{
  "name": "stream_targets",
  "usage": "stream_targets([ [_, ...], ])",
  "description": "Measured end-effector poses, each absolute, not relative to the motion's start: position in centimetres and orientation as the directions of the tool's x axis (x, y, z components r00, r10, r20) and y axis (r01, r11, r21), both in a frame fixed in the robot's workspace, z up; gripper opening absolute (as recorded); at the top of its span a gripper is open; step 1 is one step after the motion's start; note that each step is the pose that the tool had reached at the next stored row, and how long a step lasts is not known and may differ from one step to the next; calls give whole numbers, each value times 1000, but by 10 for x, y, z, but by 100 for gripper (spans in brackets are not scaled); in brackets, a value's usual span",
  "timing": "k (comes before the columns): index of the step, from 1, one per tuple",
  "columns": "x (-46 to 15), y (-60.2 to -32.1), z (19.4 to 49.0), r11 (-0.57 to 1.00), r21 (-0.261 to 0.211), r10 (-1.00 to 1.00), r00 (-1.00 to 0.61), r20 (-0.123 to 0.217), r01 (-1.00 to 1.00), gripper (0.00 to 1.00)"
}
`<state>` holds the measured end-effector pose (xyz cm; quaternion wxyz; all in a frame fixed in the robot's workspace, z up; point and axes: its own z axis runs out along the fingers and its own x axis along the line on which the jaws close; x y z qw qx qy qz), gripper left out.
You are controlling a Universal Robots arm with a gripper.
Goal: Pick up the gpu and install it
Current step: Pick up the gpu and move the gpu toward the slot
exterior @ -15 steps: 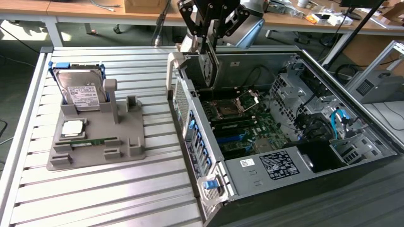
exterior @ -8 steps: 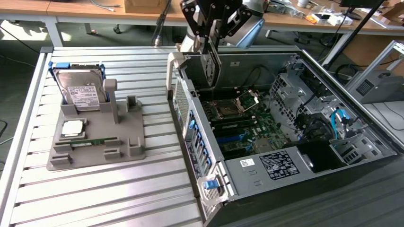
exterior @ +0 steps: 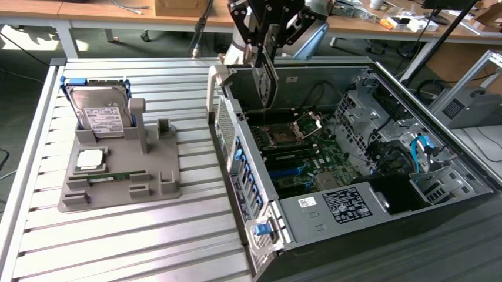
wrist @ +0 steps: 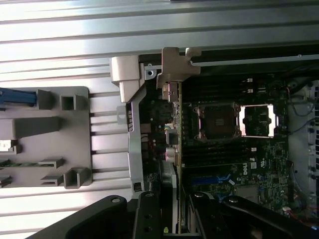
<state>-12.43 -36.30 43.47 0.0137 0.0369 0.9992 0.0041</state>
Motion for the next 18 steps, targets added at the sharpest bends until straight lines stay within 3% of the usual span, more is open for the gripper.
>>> stream_targets([
  [18,-111,-363,435,997,9,74,-997,-27,74,27],
])
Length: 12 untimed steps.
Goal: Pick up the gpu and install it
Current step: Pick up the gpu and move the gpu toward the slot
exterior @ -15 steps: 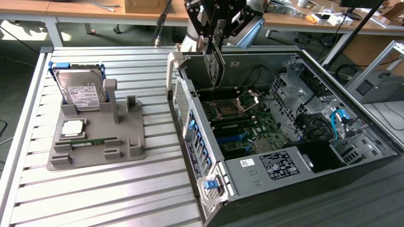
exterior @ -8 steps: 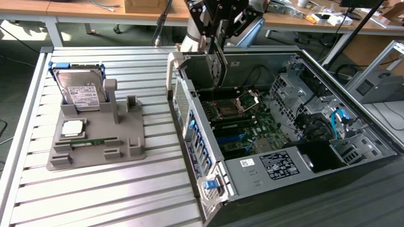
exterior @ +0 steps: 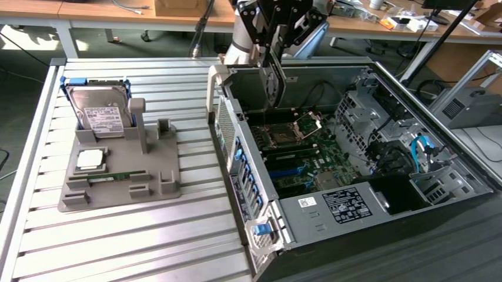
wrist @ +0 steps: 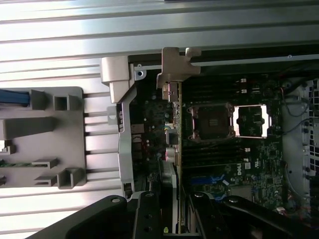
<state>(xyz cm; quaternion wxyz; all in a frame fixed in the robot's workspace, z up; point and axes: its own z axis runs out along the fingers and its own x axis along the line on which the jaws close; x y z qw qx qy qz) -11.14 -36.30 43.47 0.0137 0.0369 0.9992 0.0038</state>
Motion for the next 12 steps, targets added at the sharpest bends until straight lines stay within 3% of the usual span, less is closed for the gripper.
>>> stream_targets([
  [12,-96,-363,434,997,7,74,-997,-26,74,27],
])
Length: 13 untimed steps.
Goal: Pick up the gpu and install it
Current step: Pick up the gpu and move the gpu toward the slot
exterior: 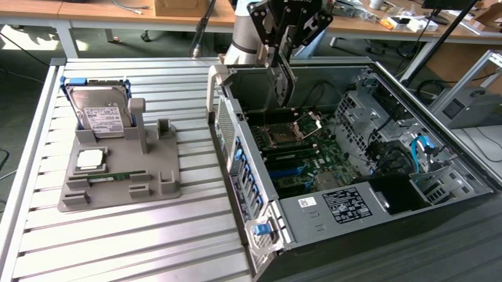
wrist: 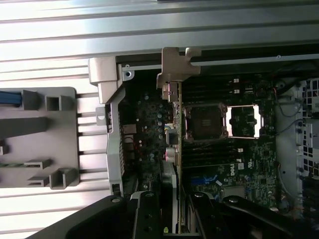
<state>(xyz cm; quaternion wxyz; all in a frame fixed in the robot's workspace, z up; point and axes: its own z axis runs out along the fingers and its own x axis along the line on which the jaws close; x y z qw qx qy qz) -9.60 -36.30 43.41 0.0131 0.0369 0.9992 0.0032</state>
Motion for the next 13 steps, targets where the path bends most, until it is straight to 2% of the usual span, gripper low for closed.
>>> stream_targets([
  [13,-79,-363,433,997,5,74,-997,-25,74,27],
])
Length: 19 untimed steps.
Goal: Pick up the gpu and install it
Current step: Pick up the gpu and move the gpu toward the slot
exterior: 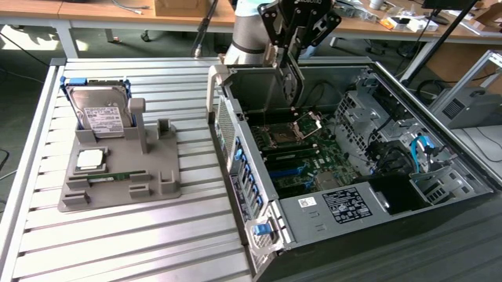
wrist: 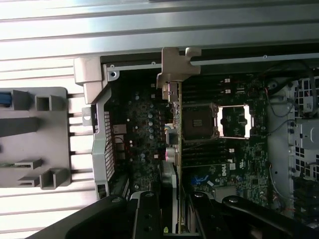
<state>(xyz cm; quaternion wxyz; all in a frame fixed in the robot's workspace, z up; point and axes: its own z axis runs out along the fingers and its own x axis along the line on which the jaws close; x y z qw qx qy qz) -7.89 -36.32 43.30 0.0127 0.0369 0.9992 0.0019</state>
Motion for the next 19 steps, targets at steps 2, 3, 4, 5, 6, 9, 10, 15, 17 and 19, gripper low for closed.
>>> stream_targets([
  [2,-79,-363,433,997,4,74,-997,-25,74,27],
  [3,-78,-363,432,997,4,74,-997,-25,74,27],
  [4,-78,-363,432,997,3,74,-997,-25,74,27],
  [5,-78,-363,432,997,-2,74,-997,-25,74,27],
  [6,-77,-363,432,997,-8,73,-997,-26,74,27],
  [9,-76,-363,432,997,-32,73,-997,-28,74,27],
  [10,-76,-363,432,996,-40,73,-997,-28,74,27],
  [15,-74,-363,432,990,-120,70,-997,-34,73,27],
  [17,-72,-363,432,989,-130,68,-997,-34,72,27],
  [19,-69,-363,432,989,-130,68,-997,-33,72,27],
])
